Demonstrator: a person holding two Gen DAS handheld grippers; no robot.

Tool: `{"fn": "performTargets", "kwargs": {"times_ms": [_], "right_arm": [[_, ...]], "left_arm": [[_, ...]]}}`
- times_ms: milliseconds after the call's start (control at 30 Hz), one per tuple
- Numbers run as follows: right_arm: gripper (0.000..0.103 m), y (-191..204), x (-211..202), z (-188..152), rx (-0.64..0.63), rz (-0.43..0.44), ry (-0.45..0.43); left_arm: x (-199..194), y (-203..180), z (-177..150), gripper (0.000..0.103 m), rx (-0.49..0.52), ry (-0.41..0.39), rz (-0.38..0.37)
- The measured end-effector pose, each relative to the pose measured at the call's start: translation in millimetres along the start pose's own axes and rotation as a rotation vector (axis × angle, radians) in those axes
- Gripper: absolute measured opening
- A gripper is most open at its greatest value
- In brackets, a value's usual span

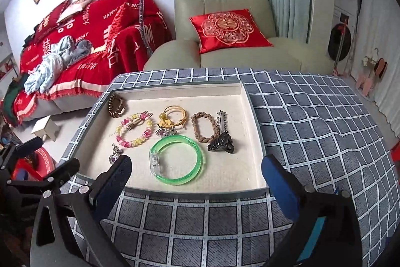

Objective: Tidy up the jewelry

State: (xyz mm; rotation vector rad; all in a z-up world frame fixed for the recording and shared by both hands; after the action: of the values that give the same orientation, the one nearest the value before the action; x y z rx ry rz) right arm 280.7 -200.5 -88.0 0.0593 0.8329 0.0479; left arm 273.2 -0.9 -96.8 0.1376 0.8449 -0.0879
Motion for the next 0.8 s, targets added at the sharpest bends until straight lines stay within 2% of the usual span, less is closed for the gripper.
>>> {"fn": "performTargets", "kwargs": {"times_ms": [333, 800], "right_arm": [[0.103, -3, -19, -23, 0.037, -0.012, -0.025], [0.103, -3, -53, -40, 0.026, -0.051, -0.048]], "left_arm": [[-27, -6, -26, 0.103, -0.027, -0.052, 0.034], [-58, -2, -40, 0.103, -0.09, -0.089, 0.063]]}}
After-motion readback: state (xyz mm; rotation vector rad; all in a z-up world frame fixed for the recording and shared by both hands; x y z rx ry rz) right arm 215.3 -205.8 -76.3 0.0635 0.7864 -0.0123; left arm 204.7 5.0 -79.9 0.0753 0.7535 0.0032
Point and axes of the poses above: each gripper's, at about its wrist camera, not at the fingertips, and x roughly the way its jaws point, y to its left, z to its top, the point moved 9 cm from there along x, roughly the way its jaws point, and after that the axes turned 5 degrees about y, right-handed, at the moved point
